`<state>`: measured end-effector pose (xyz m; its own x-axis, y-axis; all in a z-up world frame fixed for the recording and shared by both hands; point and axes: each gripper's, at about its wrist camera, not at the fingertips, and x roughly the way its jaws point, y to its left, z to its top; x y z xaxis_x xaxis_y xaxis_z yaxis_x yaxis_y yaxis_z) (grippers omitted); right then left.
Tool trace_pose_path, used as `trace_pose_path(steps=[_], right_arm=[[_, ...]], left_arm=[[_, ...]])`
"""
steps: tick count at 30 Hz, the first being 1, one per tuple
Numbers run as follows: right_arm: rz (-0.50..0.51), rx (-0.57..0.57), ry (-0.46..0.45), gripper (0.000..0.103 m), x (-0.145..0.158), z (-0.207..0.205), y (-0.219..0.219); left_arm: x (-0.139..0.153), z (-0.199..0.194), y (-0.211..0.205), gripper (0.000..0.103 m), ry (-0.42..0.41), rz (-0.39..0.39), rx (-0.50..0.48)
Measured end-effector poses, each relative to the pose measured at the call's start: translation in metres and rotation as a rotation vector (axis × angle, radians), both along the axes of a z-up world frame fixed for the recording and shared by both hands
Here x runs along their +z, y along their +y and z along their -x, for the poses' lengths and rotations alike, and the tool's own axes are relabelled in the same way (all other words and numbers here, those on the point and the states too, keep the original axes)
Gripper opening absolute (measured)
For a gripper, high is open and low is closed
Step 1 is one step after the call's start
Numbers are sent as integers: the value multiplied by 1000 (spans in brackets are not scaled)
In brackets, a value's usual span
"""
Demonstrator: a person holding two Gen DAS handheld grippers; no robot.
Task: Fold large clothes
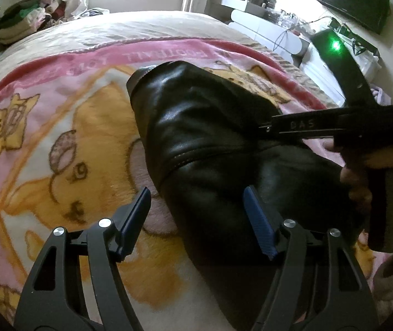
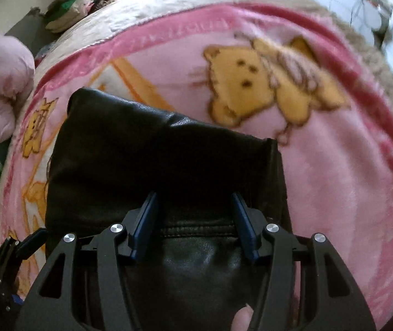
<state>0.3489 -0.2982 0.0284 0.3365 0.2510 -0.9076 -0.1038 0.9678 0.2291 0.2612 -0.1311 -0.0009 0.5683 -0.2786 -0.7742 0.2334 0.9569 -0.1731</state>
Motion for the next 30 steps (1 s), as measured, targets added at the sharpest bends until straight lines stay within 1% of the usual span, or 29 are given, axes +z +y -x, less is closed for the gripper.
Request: trace_pose_path(steps=[2, 4, 6, 7, 9, 10, 11, 12, 13, 14, 16, 17, 19, 20, 21, 22, 23, 24, 26, 27, 28, 29, 30], right_arm=[[-26, -16, 7, 53, -8, -1, -4], [-24, -15, -6, 53, -11, 0, -4], [-33, -25, -15, 53, -10, 2, -5], [-35, -28, -26, 53, -8, 4, -5], [-47, -11, -86, 53, 8, 14, -6], [-68, -9, -125, 54, 18, 20, -11], [-127, -35, -180, 60, 34, 33, -23], [-165, -59, -207, 72, 43, 41, -32], [-201, -93, -240, 77, 52, 52, -44], [-226, -147, -283, 79, 60, 69, -62], [-250, -195, -310, 82, 64, 88, -82], [-258, -224, -296, 88, 59, 99, -93], [-301, -249, -267, 88, 47, 112, -105], [-367, -243, -259, 90, 38, 120, -111], [-459, -230, -246, 93, 29, 125, -116], [-516, -219, -228, 94, 23, 126, -117], [-581, -201, -186, 96, 13, 125, -120], [-598, -189, -156, 97, 6, 122, -121], [-542, -193, -98, 98, -14, 115, -122], [-552, -190, -73, 98, -24, 112, -123], [-590, -187, -42, 96, -35, 110, -124], [-617, -194, -24, 92, -45, 109, -127], [-620, -191, -30, 83, -46, 109, -128]], left_arm=[[-4, -4, -1, 63, 9, 5, -3], [-7, -6, 0, 65, 18, 14, 0], [-7, -7, 2, 65, 27, 39, 3], [-6, -7, 5, 67, 29, 52, 5], [-4, -5, 10, 69, 36, 74, 11], [-3, -4, 11, 69, 38, 85, 10], [-1, -3, 14, 69, 35, 94, 12], [0, -3, 15, 69, 35, 98, 14], [0, -3, 16, 69, 38, 106, 16], [-1, -2, 19, 69, 49, 130, 16], [-2, -1, 22, 80, 68, 176, 20], [-4, 0, 25, 81, 82, 211, 22], [-8, 2, 27, 82, 106, 270, 17], [-10, 2, 28, 85, 123, 297, 18], [-14, 1, 27, 92, 142, 314, 21], [-17, 0, 25, 94, 154, 316, 23], [-19, -1, 23, 94, 161, 317, 24], [-23, -4, 21, 94, 174, 330, 30], [-28, -6, 18, 94, 204, 367, 35], [-34, -8, 16, 94, 232, 384, 37], [-38, -10, 14, 94, 249, 398, 39], [-42, -10, 13, 94, 261, 418, 44], [-45, -12, 13, 94, 274, 444, 46]])
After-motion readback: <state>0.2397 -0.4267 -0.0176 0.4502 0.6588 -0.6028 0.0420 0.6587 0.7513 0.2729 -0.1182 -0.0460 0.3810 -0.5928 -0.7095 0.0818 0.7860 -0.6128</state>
